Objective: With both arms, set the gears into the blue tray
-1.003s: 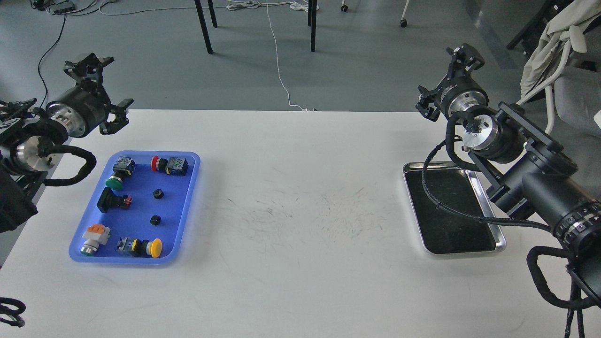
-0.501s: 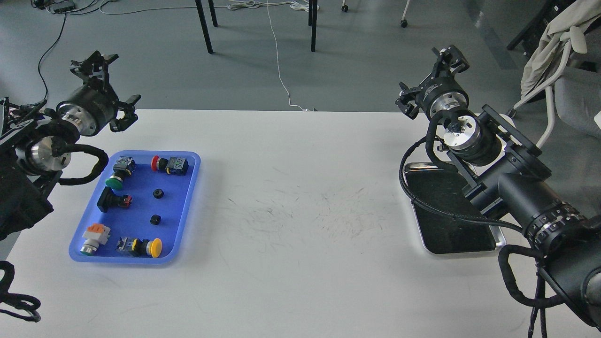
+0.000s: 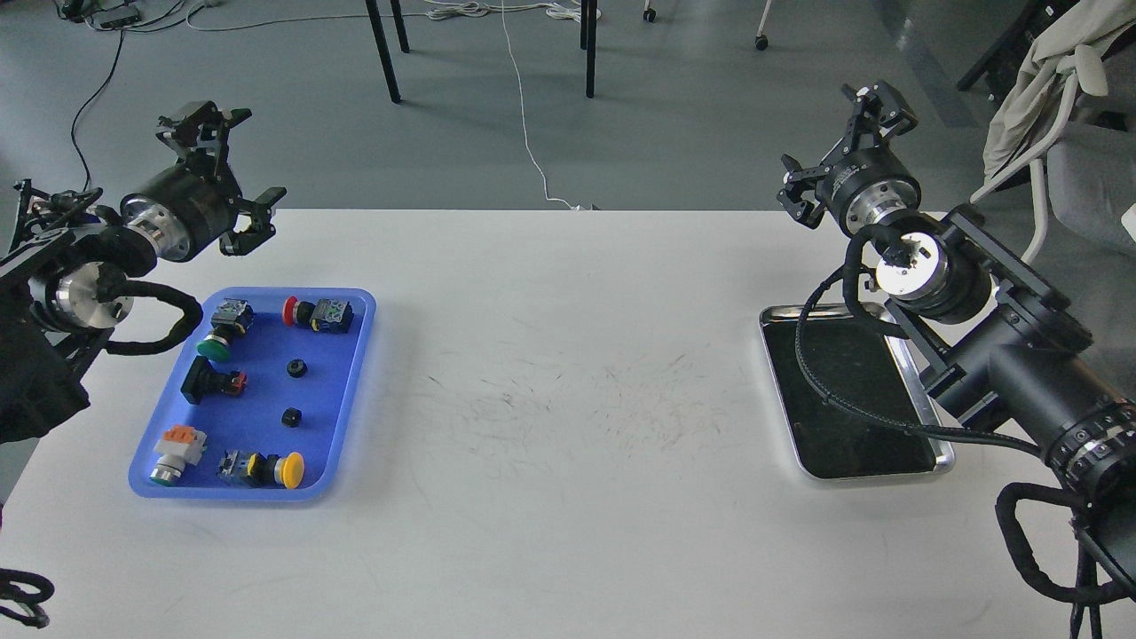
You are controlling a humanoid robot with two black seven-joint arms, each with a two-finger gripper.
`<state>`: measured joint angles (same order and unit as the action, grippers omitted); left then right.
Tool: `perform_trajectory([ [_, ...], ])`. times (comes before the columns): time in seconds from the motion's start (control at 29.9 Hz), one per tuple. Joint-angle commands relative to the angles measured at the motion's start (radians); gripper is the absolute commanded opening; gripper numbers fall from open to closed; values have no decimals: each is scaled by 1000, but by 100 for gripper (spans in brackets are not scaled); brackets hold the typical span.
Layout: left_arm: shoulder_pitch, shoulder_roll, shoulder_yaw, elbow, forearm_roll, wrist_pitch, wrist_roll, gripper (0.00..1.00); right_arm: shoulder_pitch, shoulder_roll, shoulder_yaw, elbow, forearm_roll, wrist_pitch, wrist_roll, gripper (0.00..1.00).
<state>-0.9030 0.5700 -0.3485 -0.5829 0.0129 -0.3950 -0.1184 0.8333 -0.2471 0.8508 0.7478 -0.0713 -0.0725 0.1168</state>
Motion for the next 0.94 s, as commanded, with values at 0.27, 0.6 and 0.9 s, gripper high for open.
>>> perform_trajectory([
  [0.27, 7, 51, 8, -126, -41, 18, -14, 98, -39, -18, 13, 7, 1, 31, 61, 99],
  [0.6, -2, 62, -32, -123, -67, 79, -23, 98, -60, -17, 16, 8, 1, 30, 61, 99],
  [0.9, 0, 41, -47, -112, -65, 114, -21, 98, -57, -15, 8, 13, 1, 34, 61, 99],
])
